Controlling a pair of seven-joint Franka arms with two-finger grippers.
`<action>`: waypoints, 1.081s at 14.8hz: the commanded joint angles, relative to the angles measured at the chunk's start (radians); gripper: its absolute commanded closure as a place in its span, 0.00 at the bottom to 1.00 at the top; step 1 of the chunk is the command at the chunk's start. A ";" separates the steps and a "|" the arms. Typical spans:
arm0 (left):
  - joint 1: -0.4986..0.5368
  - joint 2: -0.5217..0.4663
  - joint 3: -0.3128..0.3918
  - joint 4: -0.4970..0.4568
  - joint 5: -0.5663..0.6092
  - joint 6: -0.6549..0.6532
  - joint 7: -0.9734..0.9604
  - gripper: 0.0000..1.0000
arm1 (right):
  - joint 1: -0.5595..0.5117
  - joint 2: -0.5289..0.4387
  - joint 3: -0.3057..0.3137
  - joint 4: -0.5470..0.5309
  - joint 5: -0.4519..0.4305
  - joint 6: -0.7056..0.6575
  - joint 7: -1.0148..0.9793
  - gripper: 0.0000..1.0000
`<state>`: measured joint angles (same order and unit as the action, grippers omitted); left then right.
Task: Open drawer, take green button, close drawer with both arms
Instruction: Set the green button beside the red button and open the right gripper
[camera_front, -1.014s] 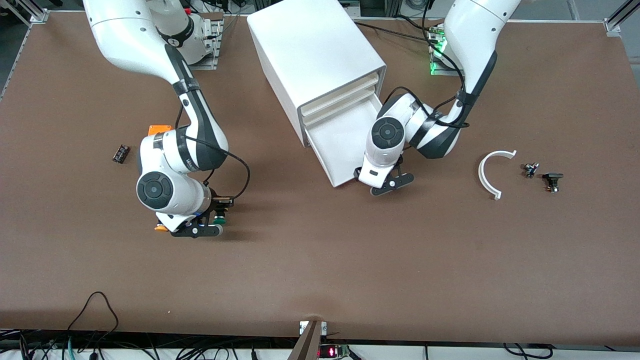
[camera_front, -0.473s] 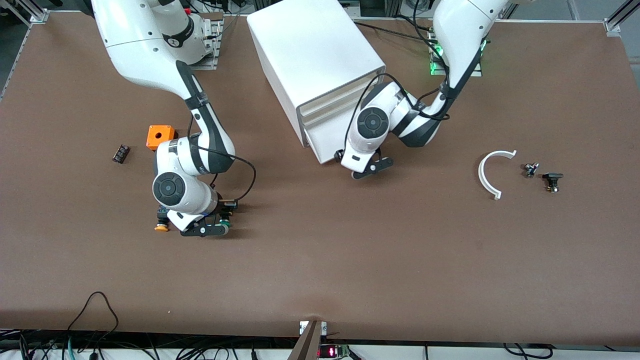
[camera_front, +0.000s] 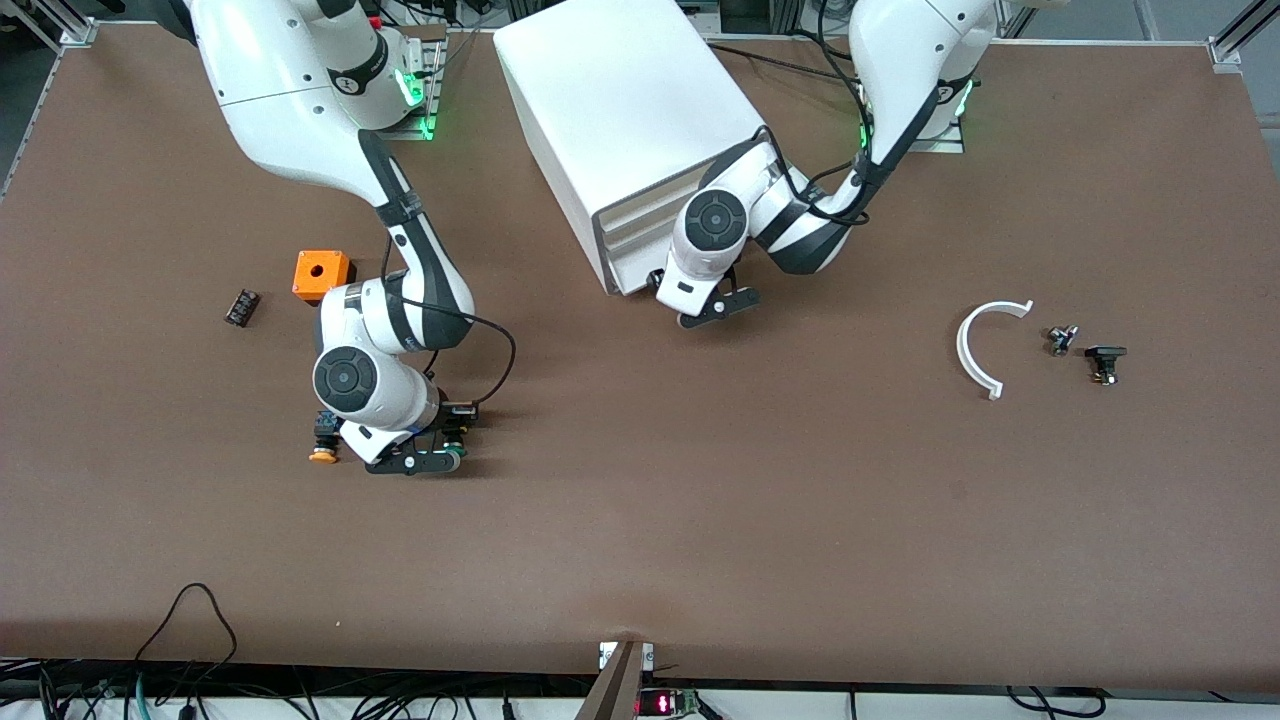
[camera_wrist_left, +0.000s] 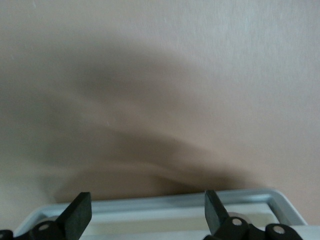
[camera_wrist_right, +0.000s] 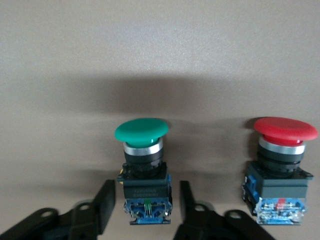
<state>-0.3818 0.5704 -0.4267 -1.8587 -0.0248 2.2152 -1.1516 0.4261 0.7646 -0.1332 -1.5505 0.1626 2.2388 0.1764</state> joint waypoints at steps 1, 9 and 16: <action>-0.002 -0.010 -0.023 -0.010 -0.059 -0.011 -0.007 0.00 | -0.006 -0.030 -0.002 0.026 0.026 -0.033 -0.018 0.00; 0.006 -0.014 -0.041 -0.007 -0.073 -0.052 -0.013 0.00 | -0.104 -0.123 -0.032 0.127 0.006 -0.202 -0.108 0.00; 0.098 -0.081 -0.038 0.075 -0.052 -0.222 0.107 0.00 | -0.144 -0.267 -0.143 0.029 0.000 -0.203 -0.216 0.00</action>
<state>-0.3304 0.5330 -0.4616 -1.8021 -0.0684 2.0593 -1.1196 0.2815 0.5706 -0.2542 -1.4466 0.1713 2.0399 -0.0071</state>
